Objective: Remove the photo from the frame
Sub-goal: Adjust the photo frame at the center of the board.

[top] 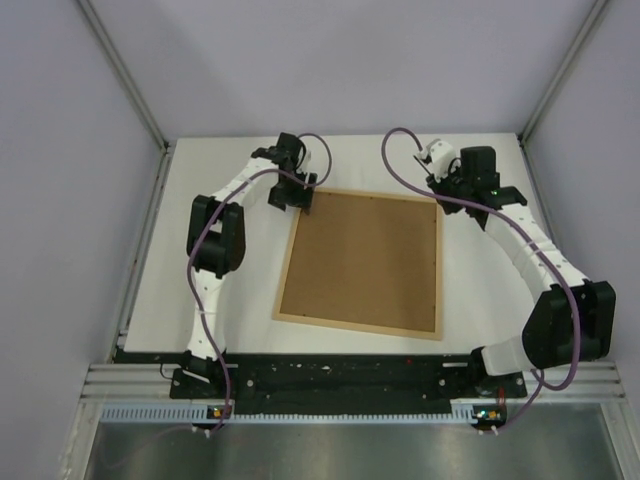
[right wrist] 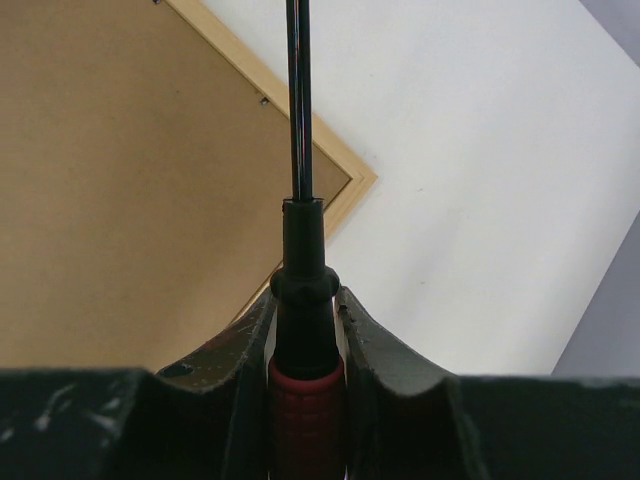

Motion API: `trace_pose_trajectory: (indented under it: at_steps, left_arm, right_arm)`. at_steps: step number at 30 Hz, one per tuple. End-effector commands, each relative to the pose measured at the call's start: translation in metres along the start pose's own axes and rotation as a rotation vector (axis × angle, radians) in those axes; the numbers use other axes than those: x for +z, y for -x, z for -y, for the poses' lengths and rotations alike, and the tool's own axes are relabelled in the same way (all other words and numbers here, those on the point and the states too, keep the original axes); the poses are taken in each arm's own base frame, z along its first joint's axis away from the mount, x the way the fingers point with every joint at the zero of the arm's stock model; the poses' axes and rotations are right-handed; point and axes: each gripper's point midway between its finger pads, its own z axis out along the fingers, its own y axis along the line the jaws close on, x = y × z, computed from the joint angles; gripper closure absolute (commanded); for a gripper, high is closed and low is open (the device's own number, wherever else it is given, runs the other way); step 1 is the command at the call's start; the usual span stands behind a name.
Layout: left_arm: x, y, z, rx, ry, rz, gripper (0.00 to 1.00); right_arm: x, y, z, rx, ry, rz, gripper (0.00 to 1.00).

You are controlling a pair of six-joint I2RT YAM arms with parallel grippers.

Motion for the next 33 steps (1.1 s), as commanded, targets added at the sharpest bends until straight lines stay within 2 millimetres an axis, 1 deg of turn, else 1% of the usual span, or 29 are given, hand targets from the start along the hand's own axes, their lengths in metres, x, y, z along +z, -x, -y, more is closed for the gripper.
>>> trace_pose_trajectory:
  at_steps: [1,5,9,12,13,15,16,21,22,24,25,30,33]
  left_arm:
    - [0.003,0.002,-0.005,0.015,0.03,0.007,0.24]
    - [0.007,0.004,-0.001,0.011,0.023,0.006,0.26]
    - [0.01,0.007,0.0,0.009,0.025,0.012,0.32]
    - [0.012,0.01,0.0,0.007,0.026,0.018,0.35]
    - [0.012,0.01,0.0,0.006,0.024,0.018,0.39]
    - [0.013,0.012,0.001,0.005,0.02,0.022,0.39]
    - [0.015,0.011,0.001,0.001,0.018,0.017,0.42]
    - [0.014,0.016,0.0,0.003,0.024,0.032,0.47]
    - [0.014,0.017,0.0,0.001,0.023,0.035,0.51]
    - [0.015,0.017,0.001,0.001,0.019,0.035,0.52]
    - [0.015,0.017,0.002,0.002,0.016,0.034,0.56]
    - [0.014,0.017,0.001,-0.001,0.02,0.033,0.57]
    - [0.011,0.017,0.001,0.002,0.019,0.035,0.61]
  right_arm:
    - [-0.011,0.02,-0.002,0.008,0.015,0.094,1.0]
    - [-0.012,0.02,-0.006,0.008,0.031,0.101,1.0]
    - [-0.014,0.022,-0.008,0.008,0.041,0.111,1.0]
    - [-0.014,0.022,-0.011,0.007,0.055,0.113,1.0]
    - [-0.014,0.022,-0.011,0.007,0.056,0.114,1.0]
    - [-0.013,0.022,-0.01,0.01,0.057,0.114,1.0]
    - [-0.013,0.021,-0.012,0.01,0.061,0.111,1.0]
    - [-0.013,0.021,-0.014,0.012,0.073,0.113,1.0]
    - [-0.012,0.021,-0.014,0.009,0.073,0.112,1.0]
    - [-0.012,0.02,-0.015,0.008,0.076,0.11,1.0]
    - [-0.012,0.02,-0.015,0.008,0.078,0.109,1.0]
    - [-0.012,0.019,-0.015,0.01,0.079,0.108,1.0]
    - [-0.012,0.02,-0.016,0.005,0.082,0.111,1.0]
